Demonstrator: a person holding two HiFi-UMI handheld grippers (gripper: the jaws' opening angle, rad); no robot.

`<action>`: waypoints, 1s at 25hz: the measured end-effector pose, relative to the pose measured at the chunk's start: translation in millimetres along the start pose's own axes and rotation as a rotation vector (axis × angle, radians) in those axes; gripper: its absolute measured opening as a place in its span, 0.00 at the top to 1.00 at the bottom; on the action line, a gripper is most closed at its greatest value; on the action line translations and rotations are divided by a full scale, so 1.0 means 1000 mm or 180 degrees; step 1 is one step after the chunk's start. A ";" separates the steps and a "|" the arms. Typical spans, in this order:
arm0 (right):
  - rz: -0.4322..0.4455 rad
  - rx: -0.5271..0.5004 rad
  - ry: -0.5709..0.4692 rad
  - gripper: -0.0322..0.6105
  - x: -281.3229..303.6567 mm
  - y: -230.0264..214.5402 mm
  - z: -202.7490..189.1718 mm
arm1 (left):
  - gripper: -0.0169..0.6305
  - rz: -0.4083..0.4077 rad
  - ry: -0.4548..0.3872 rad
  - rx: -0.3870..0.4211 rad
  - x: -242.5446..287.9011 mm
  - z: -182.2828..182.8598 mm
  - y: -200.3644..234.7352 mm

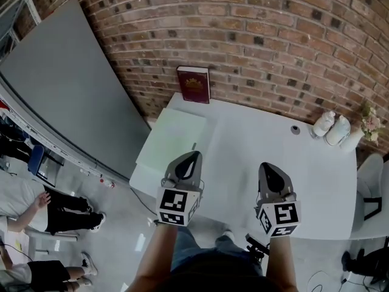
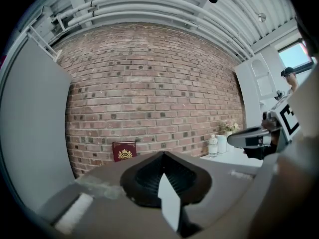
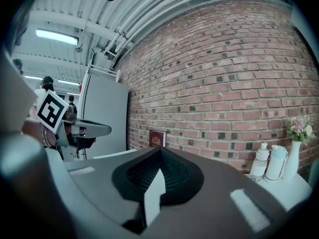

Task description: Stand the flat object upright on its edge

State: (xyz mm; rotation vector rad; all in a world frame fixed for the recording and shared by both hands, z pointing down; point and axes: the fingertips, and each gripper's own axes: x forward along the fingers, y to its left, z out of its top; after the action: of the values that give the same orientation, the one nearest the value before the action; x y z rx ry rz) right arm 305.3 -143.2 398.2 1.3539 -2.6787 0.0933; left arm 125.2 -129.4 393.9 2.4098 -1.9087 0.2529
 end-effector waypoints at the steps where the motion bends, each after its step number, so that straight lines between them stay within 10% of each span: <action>1: -0.0035 0.0006 0.0000 0.95 0.006 0.004 0.000 | 0.98 -0.0032 0.0009 0.0000 0.001 -0.002 0.008; 25: -0.0768 -0.0047 0.0119 0.95 0.138 0.186 0.018 | 0.98 -0.0704 0.0041 -0.0113 -0.025 -0.046 0.237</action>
State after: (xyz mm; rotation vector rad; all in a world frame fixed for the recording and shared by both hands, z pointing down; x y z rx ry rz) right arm 72.8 -144.5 402.1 1.6402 -2.4588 0.0722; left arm -114.5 -153.4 421.7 2.5598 -1.6084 0.2193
